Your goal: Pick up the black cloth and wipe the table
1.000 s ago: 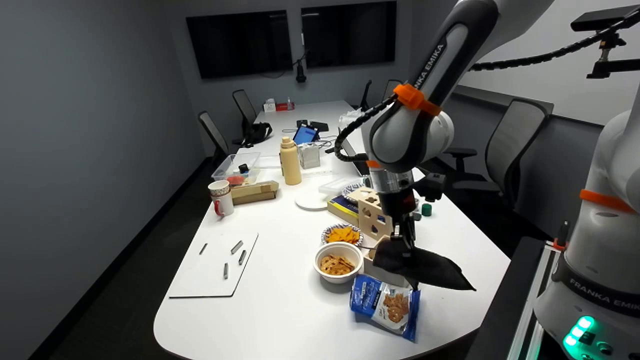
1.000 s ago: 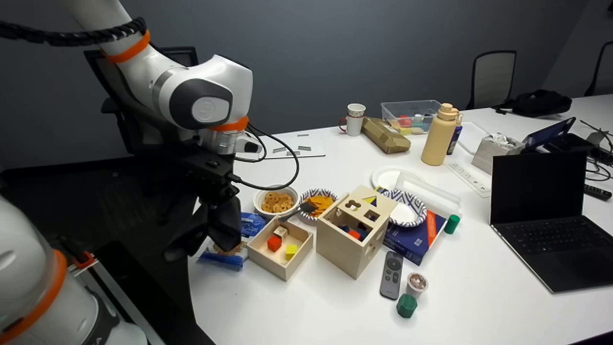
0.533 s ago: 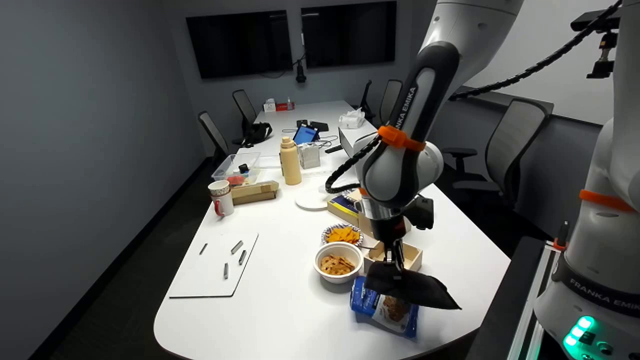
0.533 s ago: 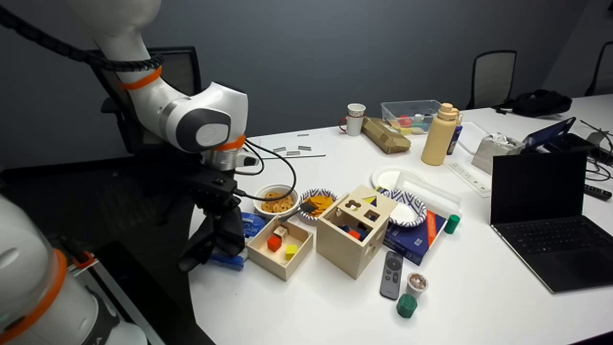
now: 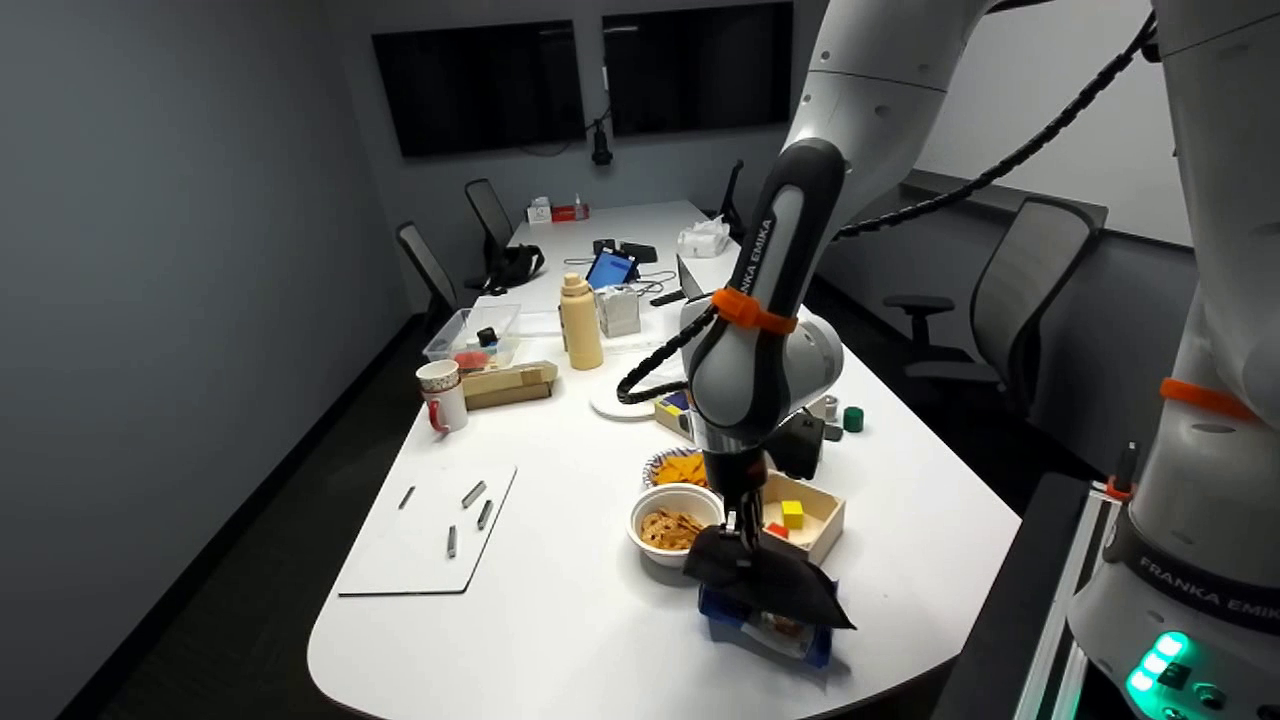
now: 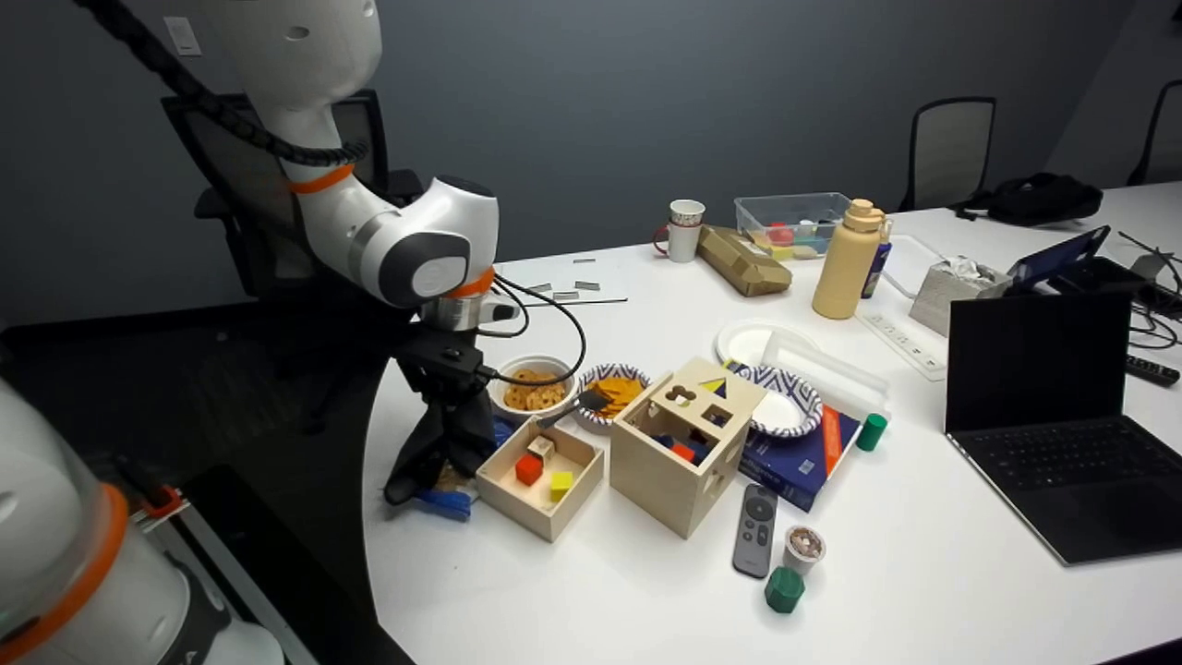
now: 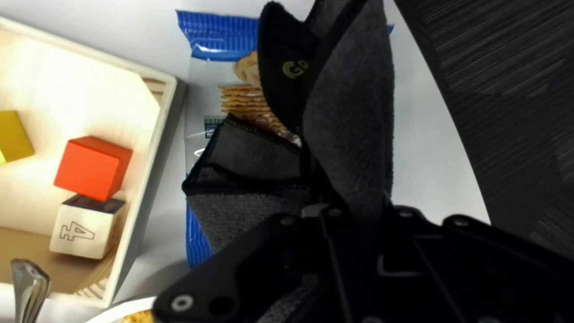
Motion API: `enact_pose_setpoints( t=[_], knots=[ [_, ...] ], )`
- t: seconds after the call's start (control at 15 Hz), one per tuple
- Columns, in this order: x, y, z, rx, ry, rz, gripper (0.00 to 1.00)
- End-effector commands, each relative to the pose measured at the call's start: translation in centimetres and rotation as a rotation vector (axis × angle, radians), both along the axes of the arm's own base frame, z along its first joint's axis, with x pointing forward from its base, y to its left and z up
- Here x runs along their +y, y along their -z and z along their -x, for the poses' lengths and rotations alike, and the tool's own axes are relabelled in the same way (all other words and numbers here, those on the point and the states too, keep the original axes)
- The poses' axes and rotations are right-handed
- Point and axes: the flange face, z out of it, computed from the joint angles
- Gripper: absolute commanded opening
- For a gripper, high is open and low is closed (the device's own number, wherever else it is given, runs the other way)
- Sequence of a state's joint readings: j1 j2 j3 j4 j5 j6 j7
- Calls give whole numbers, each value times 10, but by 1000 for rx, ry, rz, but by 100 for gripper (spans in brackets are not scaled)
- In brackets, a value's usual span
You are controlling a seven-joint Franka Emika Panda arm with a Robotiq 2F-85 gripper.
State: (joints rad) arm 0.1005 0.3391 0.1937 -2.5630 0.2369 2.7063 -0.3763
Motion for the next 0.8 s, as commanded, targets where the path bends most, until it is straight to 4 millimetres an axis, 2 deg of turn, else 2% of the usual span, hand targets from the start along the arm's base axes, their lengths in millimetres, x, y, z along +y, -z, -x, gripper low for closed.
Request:
enact_pose_setpoints(
  t=[0.0, 0.4, 0.47, 0.73],
  knots=[
    [-3, 3, -15, -39, 5, -11, 49],
    [-19, -3, -20, -32, 33, -12, 95],
    [-21, -6, -19, -27, 38, -8, 99],
    [-29, -19, -14, -27, 52, 7, 100]
  ],
)
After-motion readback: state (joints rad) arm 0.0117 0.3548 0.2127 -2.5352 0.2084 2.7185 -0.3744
